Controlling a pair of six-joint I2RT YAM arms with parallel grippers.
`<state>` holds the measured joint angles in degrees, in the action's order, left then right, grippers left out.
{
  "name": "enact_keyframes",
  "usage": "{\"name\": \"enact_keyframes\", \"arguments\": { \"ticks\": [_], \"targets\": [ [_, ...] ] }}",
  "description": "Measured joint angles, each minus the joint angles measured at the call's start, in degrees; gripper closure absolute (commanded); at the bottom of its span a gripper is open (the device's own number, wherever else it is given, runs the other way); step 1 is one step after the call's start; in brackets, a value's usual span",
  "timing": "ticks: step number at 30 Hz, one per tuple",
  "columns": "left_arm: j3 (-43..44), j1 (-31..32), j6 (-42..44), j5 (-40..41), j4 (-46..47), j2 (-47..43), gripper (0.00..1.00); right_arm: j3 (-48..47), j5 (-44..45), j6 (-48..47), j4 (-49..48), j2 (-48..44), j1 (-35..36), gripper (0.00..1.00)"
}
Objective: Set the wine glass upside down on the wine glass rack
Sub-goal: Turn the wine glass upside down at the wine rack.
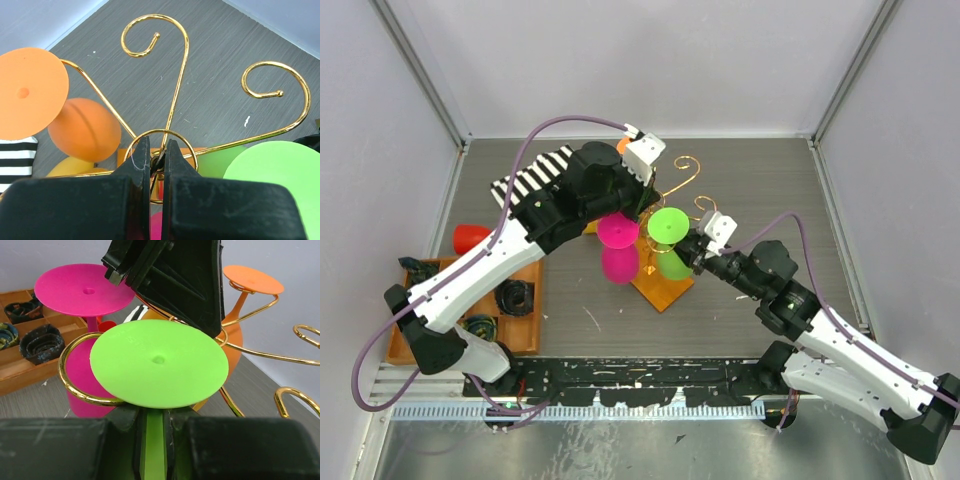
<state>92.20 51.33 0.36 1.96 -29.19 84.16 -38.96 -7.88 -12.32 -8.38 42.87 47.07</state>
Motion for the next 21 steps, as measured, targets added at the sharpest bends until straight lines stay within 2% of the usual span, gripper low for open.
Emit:
{"name": "enact_keyframes", "arguments": {
  "ticks": [10, 16, 21],
  "targets": [
    [0.28, 0.79, 0.46, -1.55, 0.13, 0.02, 1.0, 5.22, -2.58, -0.24, -6.38, -4.24, -0.15, 0.99],
    [0.28, 0.5, 0.17, -0.44, 1.42, 1.07, 1.0, 8.17, -9.11, 0.37, -9.75, -6.47, 0.72, 0.99],
    [0.33, 0.46, -0.24, -0.46, 1.36, 1.05, 1.0, 9.2, -9.88, 0.17, -11.82, -6.47, 0.74, 0.99]
  ]
}}
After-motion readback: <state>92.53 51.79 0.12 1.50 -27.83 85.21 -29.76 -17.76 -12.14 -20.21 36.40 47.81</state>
